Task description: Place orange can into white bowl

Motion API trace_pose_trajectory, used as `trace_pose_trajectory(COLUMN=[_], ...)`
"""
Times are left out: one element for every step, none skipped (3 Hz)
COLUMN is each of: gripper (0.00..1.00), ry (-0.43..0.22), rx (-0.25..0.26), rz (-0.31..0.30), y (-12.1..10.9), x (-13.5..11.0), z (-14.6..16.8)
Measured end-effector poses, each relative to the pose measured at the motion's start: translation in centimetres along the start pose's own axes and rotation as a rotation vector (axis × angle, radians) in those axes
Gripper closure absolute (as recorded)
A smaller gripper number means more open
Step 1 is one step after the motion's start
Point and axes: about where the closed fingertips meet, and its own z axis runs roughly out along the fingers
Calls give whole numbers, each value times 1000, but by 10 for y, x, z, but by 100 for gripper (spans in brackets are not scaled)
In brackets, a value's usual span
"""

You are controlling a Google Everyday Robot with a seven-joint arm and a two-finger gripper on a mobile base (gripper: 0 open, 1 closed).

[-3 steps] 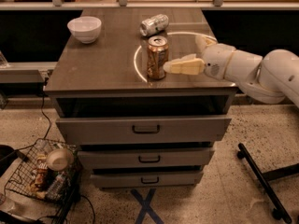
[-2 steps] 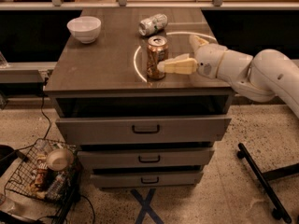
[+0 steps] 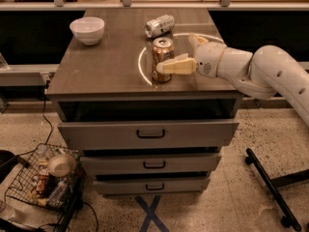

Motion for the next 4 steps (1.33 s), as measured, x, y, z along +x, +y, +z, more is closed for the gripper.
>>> trace_pose_trajectory(gripper=[0, 26, 49, 80], ry=[-3, -5, -6, -6], rx=[-25, -61, -63, -69], rz=[-3, -16, -16, -16], y=[3, 9, 10, 13], x=[-1, -4, -4, -5], z=[8, 18, 19, 22])
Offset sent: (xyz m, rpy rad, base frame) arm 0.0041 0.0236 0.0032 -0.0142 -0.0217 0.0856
